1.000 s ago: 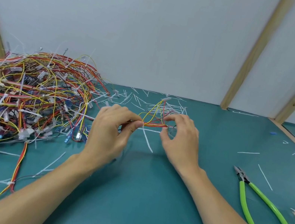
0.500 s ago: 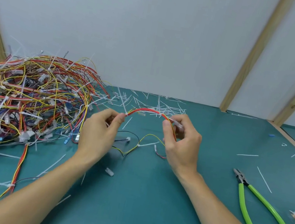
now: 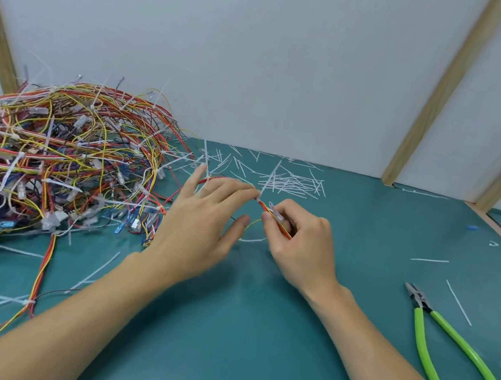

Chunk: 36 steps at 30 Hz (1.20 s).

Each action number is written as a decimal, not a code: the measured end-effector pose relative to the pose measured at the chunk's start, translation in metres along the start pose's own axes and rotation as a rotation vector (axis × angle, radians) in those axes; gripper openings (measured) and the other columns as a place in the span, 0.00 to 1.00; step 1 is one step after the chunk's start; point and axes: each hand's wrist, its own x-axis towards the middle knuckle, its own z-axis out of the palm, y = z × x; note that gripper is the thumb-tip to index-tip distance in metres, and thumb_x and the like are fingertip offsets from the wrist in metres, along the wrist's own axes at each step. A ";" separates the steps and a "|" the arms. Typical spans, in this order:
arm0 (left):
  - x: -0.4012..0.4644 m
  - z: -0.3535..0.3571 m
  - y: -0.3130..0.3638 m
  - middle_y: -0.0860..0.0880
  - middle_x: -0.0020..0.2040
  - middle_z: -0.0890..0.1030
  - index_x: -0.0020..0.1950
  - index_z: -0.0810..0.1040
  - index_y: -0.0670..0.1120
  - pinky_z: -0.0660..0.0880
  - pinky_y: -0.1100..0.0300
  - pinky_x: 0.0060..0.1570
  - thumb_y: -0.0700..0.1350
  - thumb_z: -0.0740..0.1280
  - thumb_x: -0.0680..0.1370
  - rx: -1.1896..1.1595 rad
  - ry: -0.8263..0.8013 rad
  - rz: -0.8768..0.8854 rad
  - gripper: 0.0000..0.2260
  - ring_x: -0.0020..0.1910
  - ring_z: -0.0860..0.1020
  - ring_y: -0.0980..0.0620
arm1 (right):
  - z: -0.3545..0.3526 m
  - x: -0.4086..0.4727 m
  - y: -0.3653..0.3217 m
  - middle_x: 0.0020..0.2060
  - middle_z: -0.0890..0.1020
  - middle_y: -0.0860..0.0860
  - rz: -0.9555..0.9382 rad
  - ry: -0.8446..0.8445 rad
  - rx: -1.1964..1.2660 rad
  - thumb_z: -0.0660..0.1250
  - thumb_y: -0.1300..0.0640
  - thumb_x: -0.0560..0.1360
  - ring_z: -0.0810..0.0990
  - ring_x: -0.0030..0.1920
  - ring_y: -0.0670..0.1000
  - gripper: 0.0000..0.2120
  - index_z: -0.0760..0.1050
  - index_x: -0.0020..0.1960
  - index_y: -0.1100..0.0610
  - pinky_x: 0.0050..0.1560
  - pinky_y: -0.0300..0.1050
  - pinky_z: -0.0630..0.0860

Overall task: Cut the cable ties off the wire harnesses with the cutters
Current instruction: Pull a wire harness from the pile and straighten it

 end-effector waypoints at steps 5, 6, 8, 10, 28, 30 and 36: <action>-0.002 0.005 -0.001 0.55 0.71 0.74 0.73 0.72 0.50 0.58 0.45 0.76 0.49 0.57 0.85 -0.179 -0.063 -0.137 0.17 0.74 0.67 0.53 | -0.002 -0.001 -0.003 0.25 0.66 0.42 -0.104 0.079 -0.067 0.71 0.56 0.79 0.65 0.27 0.48 0.06 0.79 0.43 0.53 0.28 0.49 0.70; -0.001 0.005 -0.001 0.54 0.69 0.75 0.72 0.73 0.50 0.61 0.44 0.74 0.50 0.57 0.85 -0.190 -0.049 -0.169 0.17 0.72 0.69 0.51 | -0.002 -0.001 -0.005 0.25 0.67 0.41 -0.140 0.098 -0.088 0.71 0.56 0.80 0.65 0.28 0.47 0.05 0.80 0.44 0.53 0.28 0.48 0.70; 0.001 0.004 -0.002 0.50 0.62 0.77 0.69 0.77 0.49 0.67 0.43 0.67 0.49 0.58 0.84 -0.206 -0.011 -0.209 0.16 0.64 0.73 0.46 | 0.000 -0.002 -0.007 0.28 0.73 0.42 -0.220 0.137 -0.126 0.71 0.56 0.80 0.66 0.30 0.45 0.04 0.82 0.47 0.52 0.27 0.45 0.68; 0.002 0.002 -0.004 0.49 0.54 0.78 0.61 0.82 0.48 0.70 0.43 0.59 0.46 0.63 0.83 -0.234 0.046 -0.215 0.11 0.56 0.75 0.44 | 0.001 -0.002 -0.008 0.32 0.79 0.42 -0.290 0.174 -0.140 0.71 0.55 0.80 0.66 0.31 0.43 0.03 0.83 0.48 0.51 0.27 0.42 0.67; 0.000 -0.002 -0.008 0.50 0.49 0.78 0.50 0.86 0.48 0.71 0.39 0.55 0.45 0.71 0.78 -0.306 0.330 -0.275 0.05 0.50 0.76 0.48 | -0.002 0.008 0.019 0.73 0.69 0.43 0.263 0.155 0.018 0.83 0.50 0.68 0.72 0.70 0.46 0.47 0.59 0.78 0.49 0.67 0.54 0.74; 0.001 -0.003 -0.008 0.50 0.50 0.77 0.50 0.85 0.46 0.72 0.42 0.56 0.44 0.70 0.79 -0.367 0.330 -0.323 0.05 0.51 0.76 0.49 | 0.000 0.008 0.020 0.66 0.74 0.37 0.305 0.136 0.083 0.82 0.50 0.68 0.78 0.58 0.38 0.46 0.59 0.77 0.44 0.54 0.40 0.78; 0.003 -0.009 -0.011 0.55 0.46 0.76 0.51 0.83 0.50 0.67 0.71 0.50 0.43 0.68 0.81 -0.465 0.358 -0.452 0.05 0.47 0.75 0.64 | -0.003 0.004 0.010 0.26 0.73 0.44 0.109 0.219 0.115 0.73 0.40 0.73 0.70 0.29 0.49 0.20 0.71 0.34 0.51 0.35 0.49 0.72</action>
